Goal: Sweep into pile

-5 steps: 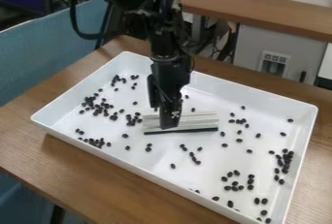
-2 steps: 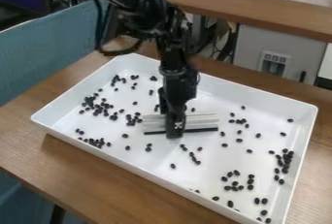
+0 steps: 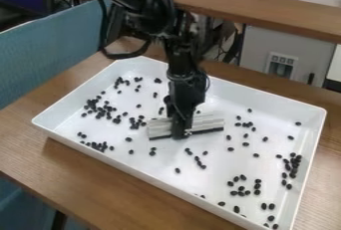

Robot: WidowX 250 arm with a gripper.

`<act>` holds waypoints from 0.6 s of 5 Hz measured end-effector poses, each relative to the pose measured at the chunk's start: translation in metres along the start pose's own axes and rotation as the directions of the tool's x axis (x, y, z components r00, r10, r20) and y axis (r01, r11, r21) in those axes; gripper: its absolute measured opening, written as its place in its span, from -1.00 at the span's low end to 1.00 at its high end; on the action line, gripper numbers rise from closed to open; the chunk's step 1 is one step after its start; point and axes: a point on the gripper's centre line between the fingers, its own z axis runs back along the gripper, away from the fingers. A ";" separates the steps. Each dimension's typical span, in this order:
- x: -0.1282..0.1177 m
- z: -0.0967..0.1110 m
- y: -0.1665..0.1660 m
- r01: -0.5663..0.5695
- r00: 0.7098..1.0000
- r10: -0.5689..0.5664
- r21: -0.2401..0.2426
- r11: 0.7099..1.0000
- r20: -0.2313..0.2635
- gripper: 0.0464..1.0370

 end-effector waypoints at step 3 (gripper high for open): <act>-0.028 0.035 0.023 -0.489 0.870 0.490 0.030 0.872 -0.053 -0.29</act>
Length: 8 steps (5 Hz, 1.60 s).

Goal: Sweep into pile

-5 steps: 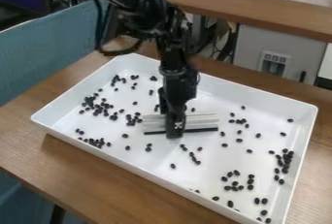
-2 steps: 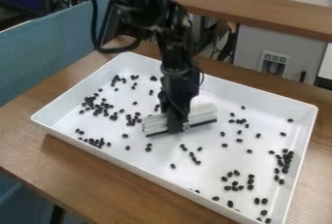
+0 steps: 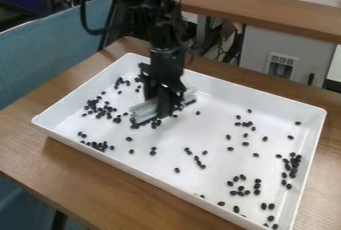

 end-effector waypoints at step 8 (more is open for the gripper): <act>-0.074 -0.038 0.109 -0.285 0.958 0.282 0.116 0.951 0.046 -0.29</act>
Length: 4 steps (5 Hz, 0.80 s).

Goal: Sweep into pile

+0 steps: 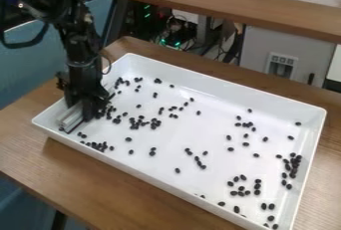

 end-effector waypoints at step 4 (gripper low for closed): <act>0.004 0.020 -0.138 0.177 0.984 -0.181 -0.232 0.957 0.007 -0.29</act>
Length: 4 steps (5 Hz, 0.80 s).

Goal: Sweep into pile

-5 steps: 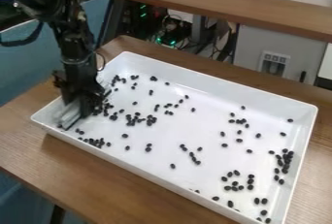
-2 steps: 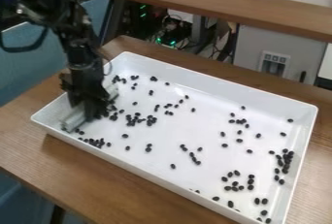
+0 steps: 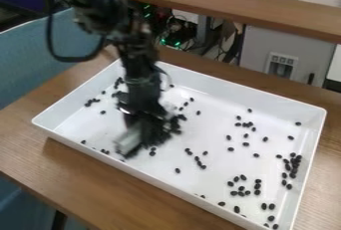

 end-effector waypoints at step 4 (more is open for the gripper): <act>0.037 0.028 -0.038 -0.039 0.998 0.038 0.023 0.999 0.044 -0.29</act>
